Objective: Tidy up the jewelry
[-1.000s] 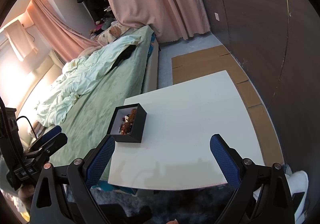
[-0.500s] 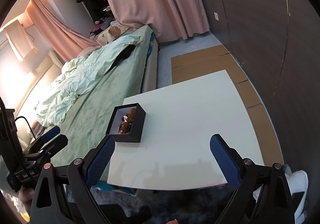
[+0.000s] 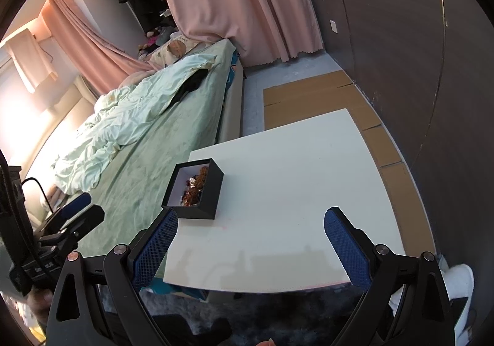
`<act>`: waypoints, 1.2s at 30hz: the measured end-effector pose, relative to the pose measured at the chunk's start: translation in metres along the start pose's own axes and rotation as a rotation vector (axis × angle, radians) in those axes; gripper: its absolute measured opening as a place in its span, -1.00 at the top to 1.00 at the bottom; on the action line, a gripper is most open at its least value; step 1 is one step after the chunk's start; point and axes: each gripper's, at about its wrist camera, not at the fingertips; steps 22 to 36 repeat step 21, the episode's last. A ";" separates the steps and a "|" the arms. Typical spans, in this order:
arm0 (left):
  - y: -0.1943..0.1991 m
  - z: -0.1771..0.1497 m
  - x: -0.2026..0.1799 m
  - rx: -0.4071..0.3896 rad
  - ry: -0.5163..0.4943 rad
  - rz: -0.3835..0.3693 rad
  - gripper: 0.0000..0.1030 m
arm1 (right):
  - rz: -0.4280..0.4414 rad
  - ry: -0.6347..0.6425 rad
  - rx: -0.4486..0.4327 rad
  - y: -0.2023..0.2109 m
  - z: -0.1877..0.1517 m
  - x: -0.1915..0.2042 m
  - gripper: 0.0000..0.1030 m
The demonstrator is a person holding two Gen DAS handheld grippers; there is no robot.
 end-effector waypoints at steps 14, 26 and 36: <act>0.000 -0.001 0.005 0.000 0.004 0.014 -0.99 | -0.006 -0.001 0.005 -0.001 0.002 -0.001 -0.87; -0.002 -0.002 0.010 0.002 0.013 0.011 -0.99 | -0.018 -0.012 0.012 -0.012 0.006 -0.005 -0.87; -0.002 -0.002 0.010 0.002 0.013 0.011 -0.99 | -0.018 -0.012 0.012 -0.012 0.006 -0.005 -0.87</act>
Point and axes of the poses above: each gripper's, at about its wrist camera, not at the fingertips, and y roughly against the way its jaws point, x to its left, z to its top, and after that the axes turned 11 degrees about y, right-handed
